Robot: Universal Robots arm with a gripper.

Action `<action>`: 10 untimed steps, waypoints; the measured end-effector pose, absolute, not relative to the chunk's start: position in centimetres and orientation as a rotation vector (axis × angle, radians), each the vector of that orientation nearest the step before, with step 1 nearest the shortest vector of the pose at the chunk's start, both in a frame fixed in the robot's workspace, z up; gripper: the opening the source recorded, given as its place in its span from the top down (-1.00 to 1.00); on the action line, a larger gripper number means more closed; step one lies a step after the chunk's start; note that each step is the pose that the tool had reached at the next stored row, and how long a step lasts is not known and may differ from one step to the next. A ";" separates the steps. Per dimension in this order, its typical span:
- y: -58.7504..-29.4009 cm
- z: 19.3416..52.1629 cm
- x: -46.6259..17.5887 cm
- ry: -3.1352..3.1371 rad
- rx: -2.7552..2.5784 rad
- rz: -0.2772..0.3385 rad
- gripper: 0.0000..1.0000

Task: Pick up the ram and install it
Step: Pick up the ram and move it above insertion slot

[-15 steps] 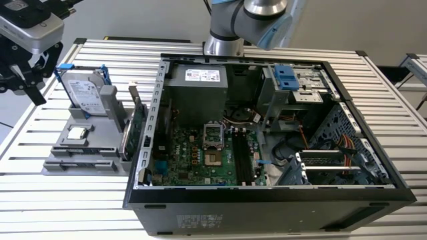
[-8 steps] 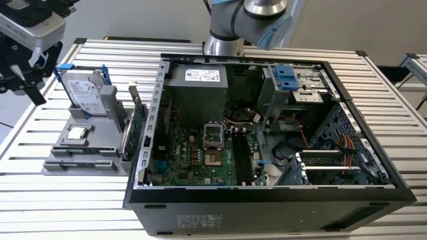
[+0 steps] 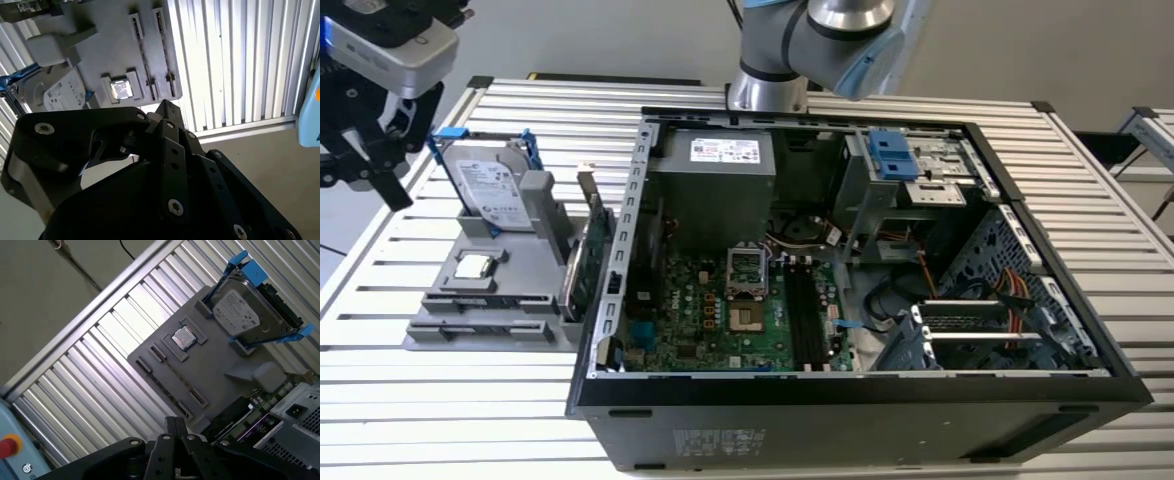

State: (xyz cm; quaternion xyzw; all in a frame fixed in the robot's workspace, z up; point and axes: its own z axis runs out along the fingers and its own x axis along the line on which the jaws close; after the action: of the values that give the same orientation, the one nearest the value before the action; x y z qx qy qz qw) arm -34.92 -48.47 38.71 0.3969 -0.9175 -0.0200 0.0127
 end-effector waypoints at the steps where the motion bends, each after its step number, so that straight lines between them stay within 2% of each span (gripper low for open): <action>1: -48.4 38.7 -34.9 -2.852 1.253 -0.062 1.00; 10: -48.2 38.7 -34.9 -2.793 1.376 -0.060 1.00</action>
State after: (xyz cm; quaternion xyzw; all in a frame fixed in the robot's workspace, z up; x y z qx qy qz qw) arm -34.92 -48.23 38.71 0.4418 -0.8968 -0.0194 0.0137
